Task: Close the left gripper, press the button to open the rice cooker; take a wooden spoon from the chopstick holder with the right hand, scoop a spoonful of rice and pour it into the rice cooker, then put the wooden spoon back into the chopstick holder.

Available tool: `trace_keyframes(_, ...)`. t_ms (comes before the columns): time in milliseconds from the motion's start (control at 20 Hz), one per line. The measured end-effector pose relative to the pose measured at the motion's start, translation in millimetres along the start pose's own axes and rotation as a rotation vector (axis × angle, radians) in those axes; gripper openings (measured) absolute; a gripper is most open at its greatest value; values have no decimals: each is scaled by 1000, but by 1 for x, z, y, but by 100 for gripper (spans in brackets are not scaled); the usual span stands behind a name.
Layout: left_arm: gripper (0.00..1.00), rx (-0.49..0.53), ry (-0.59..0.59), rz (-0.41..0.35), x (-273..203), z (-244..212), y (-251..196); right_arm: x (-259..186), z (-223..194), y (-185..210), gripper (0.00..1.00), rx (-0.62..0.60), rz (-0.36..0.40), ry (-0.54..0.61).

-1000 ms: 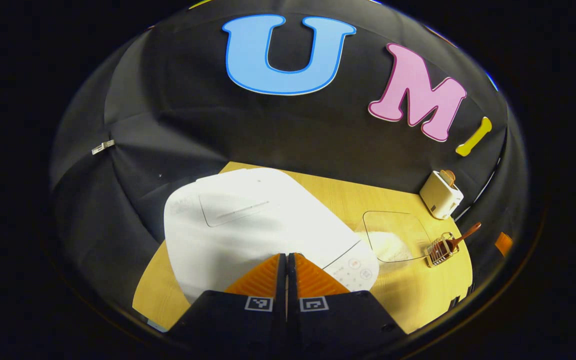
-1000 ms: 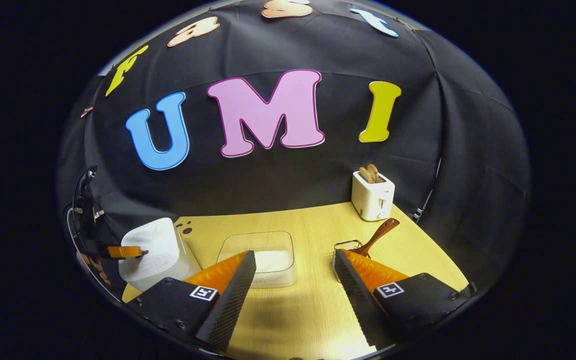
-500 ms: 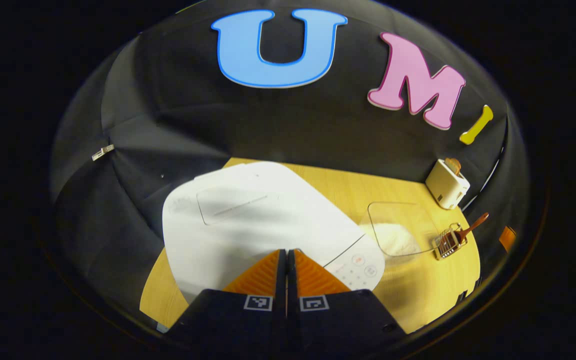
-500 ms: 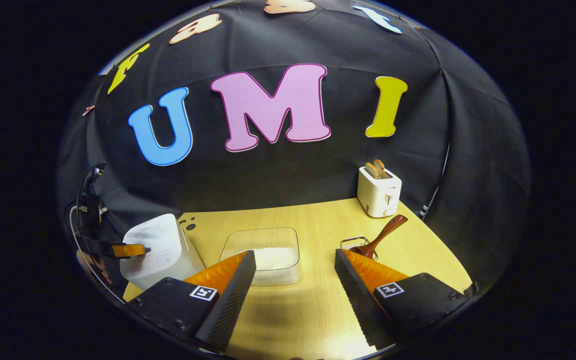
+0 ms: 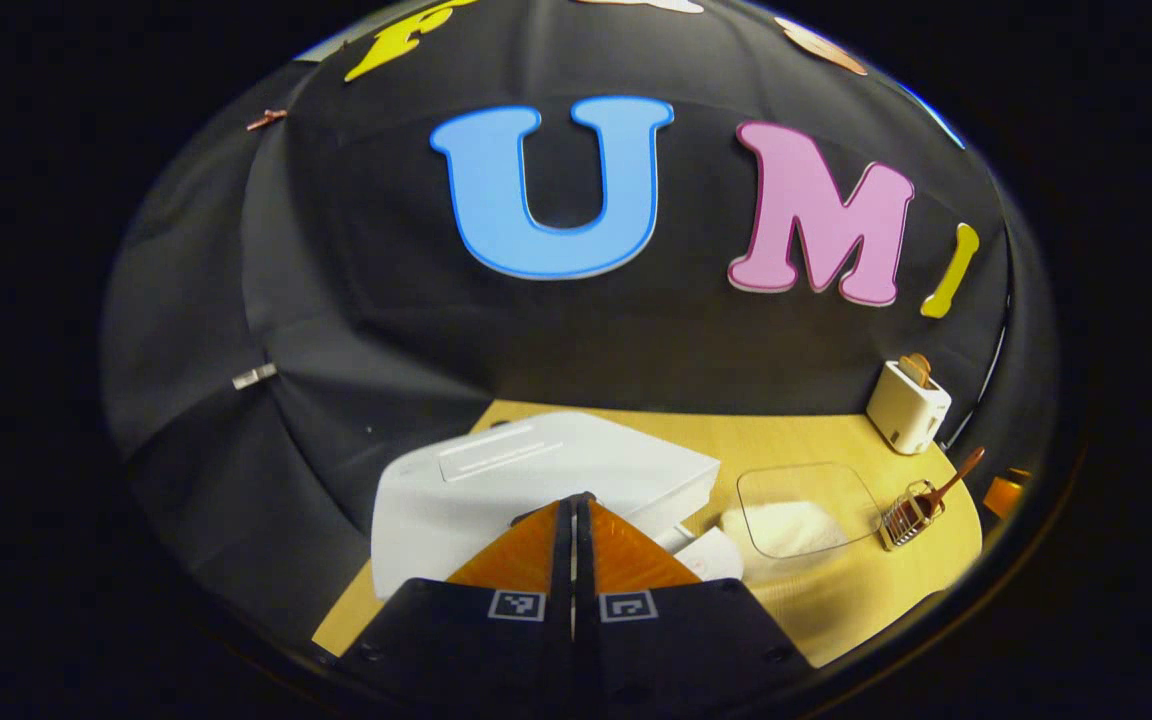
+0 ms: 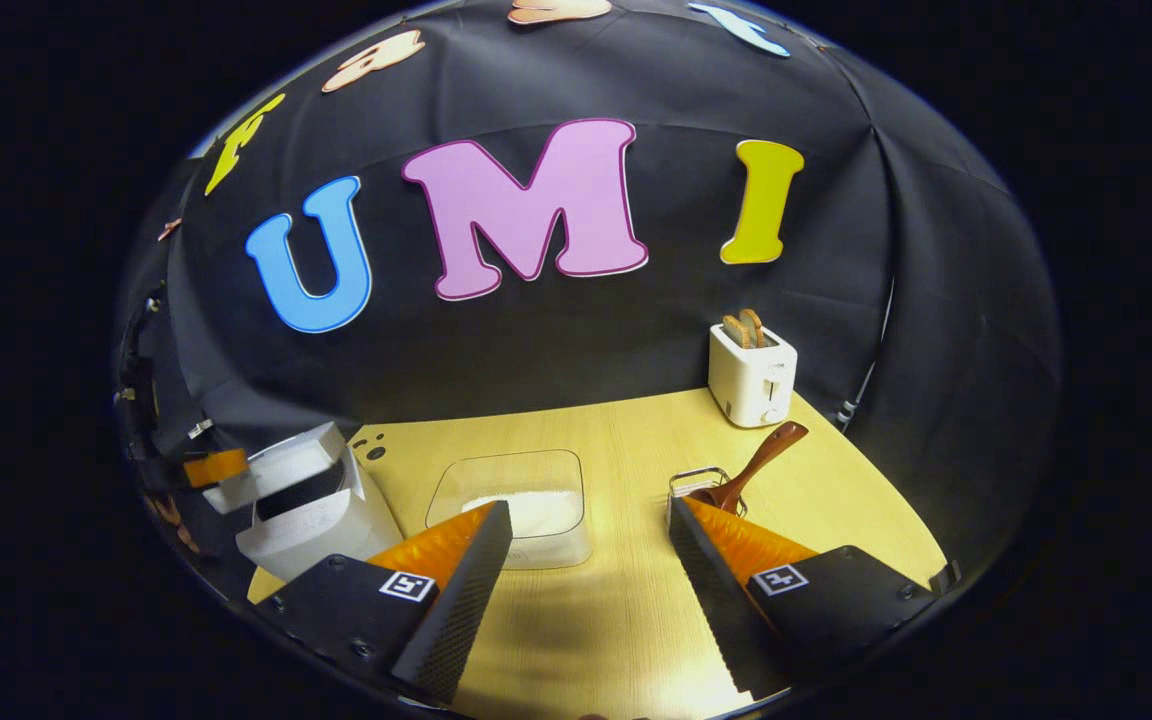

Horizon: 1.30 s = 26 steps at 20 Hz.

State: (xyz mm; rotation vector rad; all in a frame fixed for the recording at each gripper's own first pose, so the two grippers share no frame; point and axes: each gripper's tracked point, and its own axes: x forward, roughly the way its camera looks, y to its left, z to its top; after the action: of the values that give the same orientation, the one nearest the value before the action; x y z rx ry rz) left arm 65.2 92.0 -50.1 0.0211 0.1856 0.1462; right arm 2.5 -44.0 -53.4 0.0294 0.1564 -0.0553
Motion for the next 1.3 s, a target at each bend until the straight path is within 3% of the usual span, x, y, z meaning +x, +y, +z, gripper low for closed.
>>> trace_keyframes(750,5,-70,-48,17,-52,-10,-73,45,-18,-80,99,48,29,115)
trace_keyframes(1050,18,-106,-69,0,-58,-11,-96,70,-15,-121,99,66,-11,113)
trace_keyframes(1100,27,-116,-70,-7,-58,-12,-100,75,-14,-130,99,74,-24,112)
trace_keyframes(1300,93,-89,-54,-12,-58,-22,-109,97,-23,-161,99,99,-57,136)
